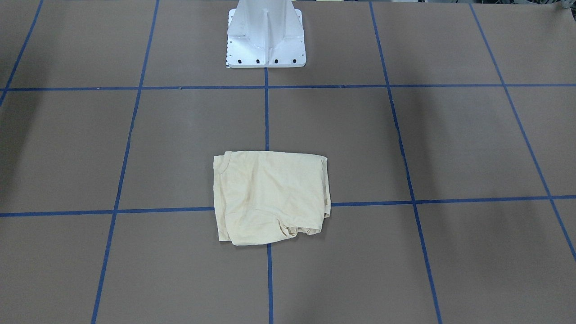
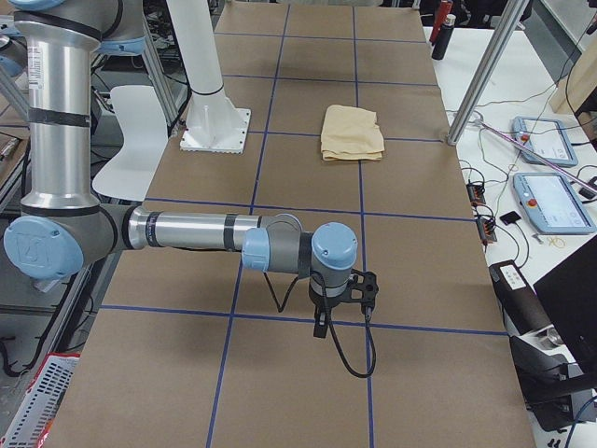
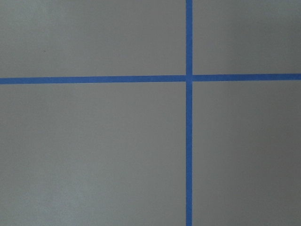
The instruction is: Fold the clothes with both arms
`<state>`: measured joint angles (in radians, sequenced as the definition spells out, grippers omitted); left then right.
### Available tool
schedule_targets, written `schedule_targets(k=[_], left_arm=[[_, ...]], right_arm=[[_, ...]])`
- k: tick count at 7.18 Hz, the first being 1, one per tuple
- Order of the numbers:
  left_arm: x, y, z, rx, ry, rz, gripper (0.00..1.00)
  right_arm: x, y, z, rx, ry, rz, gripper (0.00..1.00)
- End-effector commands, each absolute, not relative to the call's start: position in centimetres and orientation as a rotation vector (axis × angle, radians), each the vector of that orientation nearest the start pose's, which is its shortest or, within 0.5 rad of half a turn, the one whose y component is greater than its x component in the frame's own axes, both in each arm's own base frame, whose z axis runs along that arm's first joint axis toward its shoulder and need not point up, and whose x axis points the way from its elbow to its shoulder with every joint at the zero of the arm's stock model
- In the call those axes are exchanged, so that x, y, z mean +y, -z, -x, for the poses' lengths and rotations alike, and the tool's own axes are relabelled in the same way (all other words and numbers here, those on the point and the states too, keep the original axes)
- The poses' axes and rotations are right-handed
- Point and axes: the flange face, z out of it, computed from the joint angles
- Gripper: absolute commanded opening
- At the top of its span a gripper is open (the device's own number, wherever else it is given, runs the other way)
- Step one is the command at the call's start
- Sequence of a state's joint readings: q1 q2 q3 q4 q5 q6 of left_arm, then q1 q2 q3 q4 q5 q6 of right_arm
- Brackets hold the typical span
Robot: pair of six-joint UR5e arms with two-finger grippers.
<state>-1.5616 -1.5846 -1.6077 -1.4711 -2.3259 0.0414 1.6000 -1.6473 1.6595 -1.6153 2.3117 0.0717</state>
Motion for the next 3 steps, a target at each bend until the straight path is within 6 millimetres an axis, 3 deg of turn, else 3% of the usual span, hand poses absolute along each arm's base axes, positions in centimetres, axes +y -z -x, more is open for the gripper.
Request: schedule_targets(k=[1, 3], left_arm=[[-49.42, -64.42, 5.98, 0.766, -0.029, 0.034, 1.0], [-49.3, -64.68, 5.83, 0.786, -0.024, 0.043, 1.0]], right_arm=[[-45.47, -65.89, -7.94, -0.74, -0.106, 0.047, 1.0], [-45.46, -65.95, -7.92, -0.742, -0.107, 0.048, 1.0]])
